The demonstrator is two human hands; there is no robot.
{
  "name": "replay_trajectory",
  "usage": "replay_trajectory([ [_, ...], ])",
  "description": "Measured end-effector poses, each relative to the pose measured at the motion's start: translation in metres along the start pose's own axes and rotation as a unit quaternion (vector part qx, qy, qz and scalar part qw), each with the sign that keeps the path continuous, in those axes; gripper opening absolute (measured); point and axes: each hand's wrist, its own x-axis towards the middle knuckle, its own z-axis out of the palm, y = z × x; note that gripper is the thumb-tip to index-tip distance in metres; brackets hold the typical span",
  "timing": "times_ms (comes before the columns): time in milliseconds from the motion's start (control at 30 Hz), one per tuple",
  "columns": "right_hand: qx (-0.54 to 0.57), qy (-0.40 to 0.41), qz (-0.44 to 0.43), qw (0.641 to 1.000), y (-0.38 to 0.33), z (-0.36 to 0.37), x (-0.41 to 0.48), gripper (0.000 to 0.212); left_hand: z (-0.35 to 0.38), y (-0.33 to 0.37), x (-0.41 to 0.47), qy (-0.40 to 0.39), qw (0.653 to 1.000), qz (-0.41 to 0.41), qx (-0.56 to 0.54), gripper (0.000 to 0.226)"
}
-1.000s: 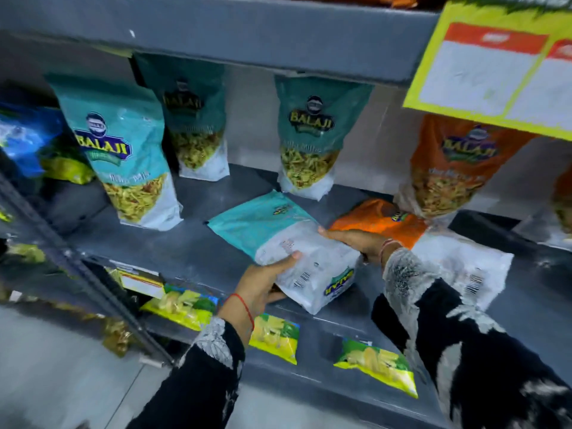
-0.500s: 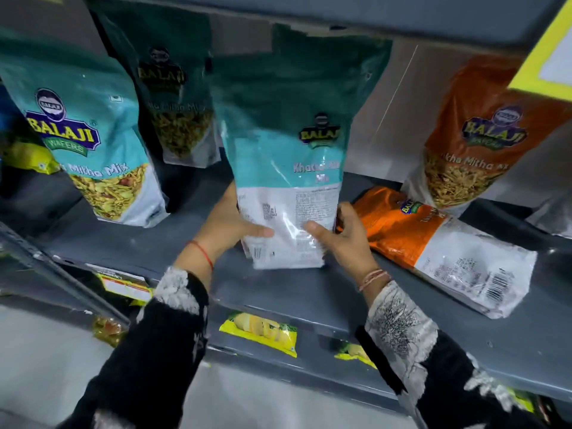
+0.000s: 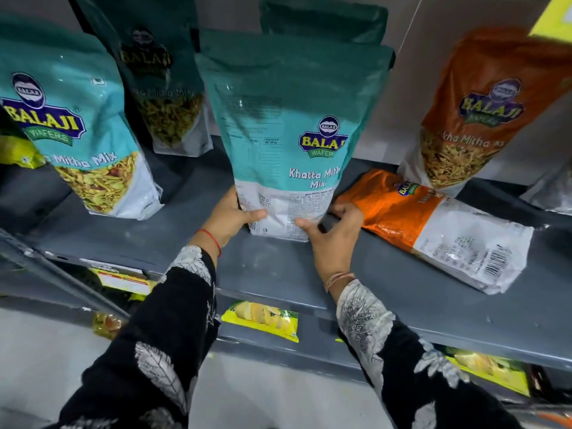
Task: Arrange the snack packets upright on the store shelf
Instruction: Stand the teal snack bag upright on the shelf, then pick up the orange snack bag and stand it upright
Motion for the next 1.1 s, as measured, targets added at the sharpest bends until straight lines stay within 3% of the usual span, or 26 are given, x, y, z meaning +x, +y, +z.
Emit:
replay_trajectory([
  [67, -0.061, 0.009, -0.023, 0.998, -0.005, 0.005, -0.020, 0.061, 0.011, -0.002, -0.013, 0.064, 0.998, 0.019, 0.002, 0.057],
  [167, -0.068, -0.097, -0.020, 0.993, -0.014, 0.019, -0.044, 0.068, 0.046, -0.004, -0.048, 0.215, 0.974, 0.050, 0.058, 0.047],
  [233, -0.080, -0.117, -0.011, 0.990, -0.015, 0.025, -0.045, 0.054, 0.073, -0.005, -0.073, 0.267, 0.954, 0.038, 0.131, 0.054],
  [300, -0.077, -0.100, 0.030, 0.992, -0.012, 0.025, -0.031, 0.031, 0.091, -0.009, -0.093, 0.273, 0.948, 0.010, 0.166, 0.060],
  [333, -0.042, -0.127, 0.057, 0.989, -0.009, 0.020, -0.023, 0.033, 0.091, -0.009, -0.098, 0.278, 0.951, 0.018, 0.137, 0.055],
  [400, -0.034, -0.214, 0.056, 0.975, -0.001, 0.011, -0.010, 0.059, 0.077, -0.010, -0.092, 0.309, 0.949, 0.054, 0.036, 0.040],
  [433, -0.021, -0.230, 0.074, 0.970, 0.004, 0.008, -0.004, 0.063, 0.063, -0.010, -0.082, 0.316, 0.947, 0.061, 0.000, 0.047],
  [500, 0.000, -0.245, 0.106, 0.964, 0.003, -0.004, 0.008, 0.067, 0.033, -0.013, -0.057, 0.236, 0.971, 0.029, -0.013, 0.079],
  [567, 0.008, -0.259, 0.103, 0.960, 0.004, -0.007, 0.021, 0.069, 0.012, -0.017, -0.037, 0.086, 0.996, 0.000, 0.006, 0.104],
  [633, -0.009, -0.274, 0.102, 0.956, 0.005, -0.006, 0.029, 0.061, 0.007, -0.022, -0.028, -0.002, 0.999, 0.026, 0.022, 0.105],
  [733, -0.013, -0.276, 0.108, 0.955, 0.009, -0.003, 0.033, 0.055, 0.016, -0.030, -0.029, 0.059, 0.996, 0.049, 0.037, 0.087],
  [833, -0.002, -0.275, 0.126, 0.953, 0.014, -0.003, 0.031, 0.054, 0.024, -0.039, -0.033, 0.114, 0.991, 0.056, 0.049, 0.086],
  [967, 0.033, -0.275, 0.131, 0.952, 0.000, -0.011, 0.021, 0.055, 0.029, -0.036, -0.032, 0.123, 0.988, 0.055, 0.070, 0.086],
  [1033, 0.018, -0.250, 0.086, 0.964, -0.009, -0.029, 0.013, 0.068, 0.034, -0.034, -0.040, 0.168, 0.984, 0.024, 0.060, 0.088],
  [1100, -0.050, -0.181, -0.004, 0.982, -0.016, -0.069, 0.015, 0.063, 0.050, -0.030, -0.062, 0.279, 0.960, 0.023, 0.028, 0.073],
])
